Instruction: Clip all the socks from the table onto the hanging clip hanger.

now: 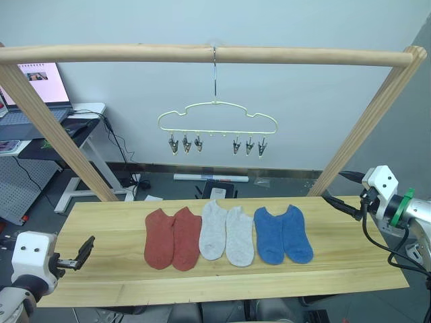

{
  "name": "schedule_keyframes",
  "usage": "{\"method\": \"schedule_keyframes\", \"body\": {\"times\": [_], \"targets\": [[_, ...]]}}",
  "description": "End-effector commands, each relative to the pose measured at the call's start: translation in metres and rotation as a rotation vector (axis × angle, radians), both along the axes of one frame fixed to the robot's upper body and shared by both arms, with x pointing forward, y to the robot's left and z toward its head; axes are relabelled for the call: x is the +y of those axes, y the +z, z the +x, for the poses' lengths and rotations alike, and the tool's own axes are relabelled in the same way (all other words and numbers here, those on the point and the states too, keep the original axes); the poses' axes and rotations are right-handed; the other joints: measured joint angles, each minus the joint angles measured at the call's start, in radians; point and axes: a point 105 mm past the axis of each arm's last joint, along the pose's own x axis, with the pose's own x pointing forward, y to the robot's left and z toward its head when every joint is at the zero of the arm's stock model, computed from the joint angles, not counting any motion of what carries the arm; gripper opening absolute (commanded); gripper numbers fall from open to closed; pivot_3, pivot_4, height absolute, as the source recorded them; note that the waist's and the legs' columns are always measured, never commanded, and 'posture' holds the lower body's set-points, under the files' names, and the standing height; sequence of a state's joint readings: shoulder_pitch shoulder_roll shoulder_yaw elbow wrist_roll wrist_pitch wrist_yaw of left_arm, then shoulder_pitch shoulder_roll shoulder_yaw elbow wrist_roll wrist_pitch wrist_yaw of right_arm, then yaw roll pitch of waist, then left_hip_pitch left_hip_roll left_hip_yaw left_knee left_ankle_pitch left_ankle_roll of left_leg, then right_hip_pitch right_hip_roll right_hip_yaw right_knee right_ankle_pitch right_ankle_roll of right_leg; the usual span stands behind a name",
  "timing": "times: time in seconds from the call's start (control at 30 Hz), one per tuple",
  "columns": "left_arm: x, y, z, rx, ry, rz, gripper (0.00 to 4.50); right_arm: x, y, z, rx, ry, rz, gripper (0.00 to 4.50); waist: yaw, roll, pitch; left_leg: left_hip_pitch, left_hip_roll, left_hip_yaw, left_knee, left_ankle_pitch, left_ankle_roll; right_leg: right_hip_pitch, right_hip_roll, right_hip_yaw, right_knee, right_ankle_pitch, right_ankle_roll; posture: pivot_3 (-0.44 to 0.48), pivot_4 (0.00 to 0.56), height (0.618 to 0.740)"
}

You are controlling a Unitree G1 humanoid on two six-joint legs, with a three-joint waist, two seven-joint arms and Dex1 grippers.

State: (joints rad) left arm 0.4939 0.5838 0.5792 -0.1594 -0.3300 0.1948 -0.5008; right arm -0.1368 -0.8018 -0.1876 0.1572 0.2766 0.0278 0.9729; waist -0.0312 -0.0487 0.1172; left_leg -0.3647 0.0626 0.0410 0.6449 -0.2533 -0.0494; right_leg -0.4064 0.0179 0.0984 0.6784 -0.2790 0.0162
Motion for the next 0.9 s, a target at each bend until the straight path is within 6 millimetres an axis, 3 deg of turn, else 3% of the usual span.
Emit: {"method": "schedule_keyframes", "body": {"times": [0.03, 0.9], "targets": [[-0.001, 0.015, 0.003, -0.063, 0.001, -0.011, 4.50, 0.000, 0.018, 0.001, -0.059, 0.011, -0.011, 4.49, 0.000, 0.000, 0.000, 0.000, 0.000, 0.000, 0.000, 0.000, 0.000, 0.000, 0.000, 0.000, 0.000, 0.000, 0.000, 0.072, 0.075, 0.740], [-0.018, 0.028, 0.010, -0.142, -0.073, -0.011, 4.50, 0.022, 0.019, 0.000, -0.078, 0.072, 0.031, 4.49, 0.002, 0.000, 0.000, 0.000, 0.000, 0.000, 0.000, 0.000, 0.000, 0.000, 0.000, 0.000, 0.000, 0.000, 0.000, 0.073, 0.089, 0.740]]}}
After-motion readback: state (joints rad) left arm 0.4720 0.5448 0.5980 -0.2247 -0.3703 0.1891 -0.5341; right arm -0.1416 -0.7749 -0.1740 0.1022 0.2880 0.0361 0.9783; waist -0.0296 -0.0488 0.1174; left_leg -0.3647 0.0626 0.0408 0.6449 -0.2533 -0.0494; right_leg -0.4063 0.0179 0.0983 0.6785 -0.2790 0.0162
